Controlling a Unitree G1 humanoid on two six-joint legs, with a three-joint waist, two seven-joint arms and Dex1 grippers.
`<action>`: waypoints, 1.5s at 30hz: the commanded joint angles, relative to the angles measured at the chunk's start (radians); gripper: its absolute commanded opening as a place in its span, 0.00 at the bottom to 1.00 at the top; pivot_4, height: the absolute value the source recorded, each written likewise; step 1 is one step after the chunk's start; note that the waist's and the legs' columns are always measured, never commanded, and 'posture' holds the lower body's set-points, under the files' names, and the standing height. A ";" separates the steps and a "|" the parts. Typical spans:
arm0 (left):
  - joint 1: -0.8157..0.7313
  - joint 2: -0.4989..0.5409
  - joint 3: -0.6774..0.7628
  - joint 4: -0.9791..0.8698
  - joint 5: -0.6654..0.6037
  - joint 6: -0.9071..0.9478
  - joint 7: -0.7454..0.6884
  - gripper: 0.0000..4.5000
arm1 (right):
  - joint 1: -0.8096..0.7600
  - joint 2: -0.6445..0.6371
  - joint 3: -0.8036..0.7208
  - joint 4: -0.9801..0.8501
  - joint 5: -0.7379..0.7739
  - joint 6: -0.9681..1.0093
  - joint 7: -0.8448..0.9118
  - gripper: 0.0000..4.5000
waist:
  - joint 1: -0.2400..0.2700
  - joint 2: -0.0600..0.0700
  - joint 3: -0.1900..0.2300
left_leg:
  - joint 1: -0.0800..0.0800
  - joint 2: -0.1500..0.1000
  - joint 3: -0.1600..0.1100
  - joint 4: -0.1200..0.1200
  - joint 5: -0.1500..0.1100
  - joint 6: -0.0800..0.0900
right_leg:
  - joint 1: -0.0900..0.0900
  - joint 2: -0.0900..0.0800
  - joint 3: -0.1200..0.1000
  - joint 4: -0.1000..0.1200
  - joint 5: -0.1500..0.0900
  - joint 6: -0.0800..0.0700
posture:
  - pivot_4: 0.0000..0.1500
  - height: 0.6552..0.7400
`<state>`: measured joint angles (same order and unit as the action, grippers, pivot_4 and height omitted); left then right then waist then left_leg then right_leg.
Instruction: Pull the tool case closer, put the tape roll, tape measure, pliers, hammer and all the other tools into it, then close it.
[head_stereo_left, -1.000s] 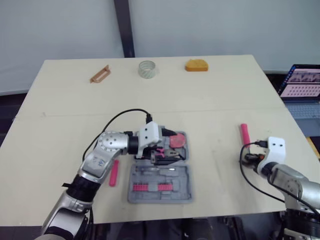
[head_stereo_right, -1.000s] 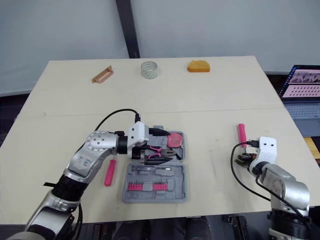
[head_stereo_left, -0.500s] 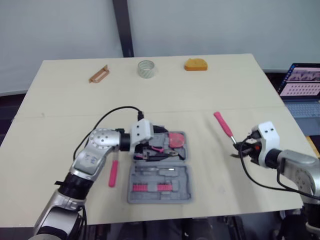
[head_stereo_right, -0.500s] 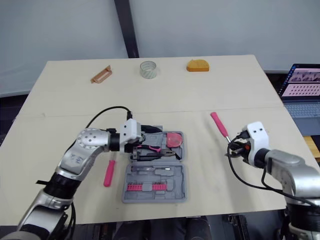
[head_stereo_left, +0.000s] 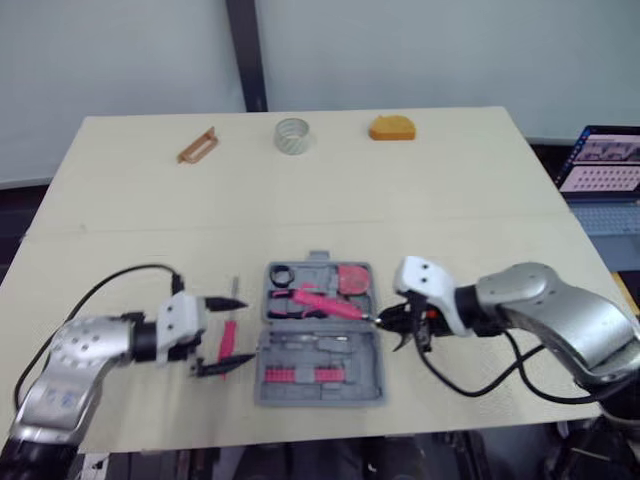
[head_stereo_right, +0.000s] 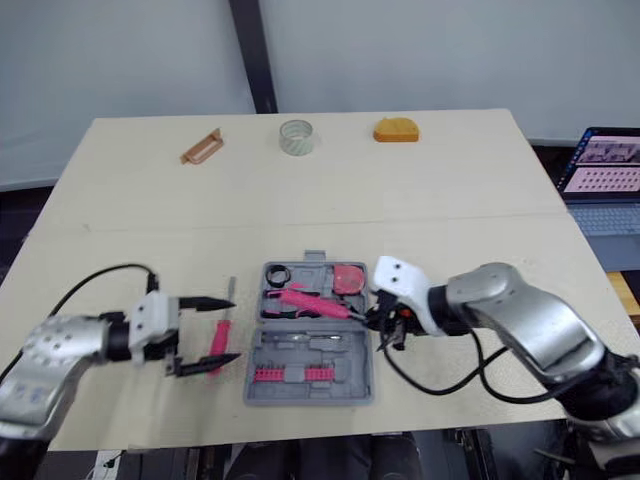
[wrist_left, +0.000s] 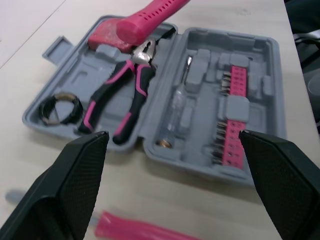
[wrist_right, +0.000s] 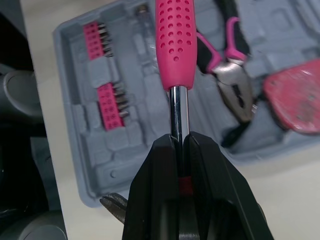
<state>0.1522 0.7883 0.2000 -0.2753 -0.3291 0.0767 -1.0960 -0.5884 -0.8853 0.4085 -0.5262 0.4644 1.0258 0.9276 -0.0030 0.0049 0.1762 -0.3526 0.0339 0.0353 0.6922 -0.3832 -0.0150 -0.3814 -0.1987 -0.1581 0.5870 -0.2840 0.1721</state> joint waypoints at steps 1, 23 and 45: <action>0.109 0.009 0.124 -0.063 -0.036 -0.046 -0.004 1.00 | -0.073 0.015 0.083 -0.025 -0.051 0.007 0.017 0.00 | 0.002 0.000 0.000 | 0.000 0.000 0.000 0.000 0.000 0.000 | 0.000 0.000 0.000 0.000 0.000 0.000 | 1.00 1.00; 0.238 -0.025 0.143 -0.065 -0.015 -0.160 0.027 1.00 | -0.242 0.136 0.401 0.019 -0.256 0.011 0.042 0.00 | -0.001 0.000 0.000 | -0.003 0.000 0.002 0.001 -0.001 -0.001 | -0.006 0.000 0.001 0.003 0.000 0.000 | 1.00 1.00; 0.219 -0.015 0.148 -0.065 -0.011 -0.124 0.052 1.00 | -0.212 0.176 0.428 0.048 -0.324 -0.007 0.039 0.00 | -0.002 0.000 0.000 | -0.004 0.000 0.004 0.000 0.000 -0.001 | -0.009 0.000 0.002 0.004 0.000 0.000 | 1.00 1.00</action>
<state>0.3685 0.7641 0.3375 -0.3383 -0.3424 -0.0444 -1.0485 -0.8038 -0.7127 0.8382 -0.4616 0.1469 1.0348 0.9507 -0.0049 0.0045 0.1766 -0.3564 0.0341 0.0391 0.6923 -0.3836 -0.0156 -0.3903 -0.1989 -0.1565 0.5911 -0.2838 0.1717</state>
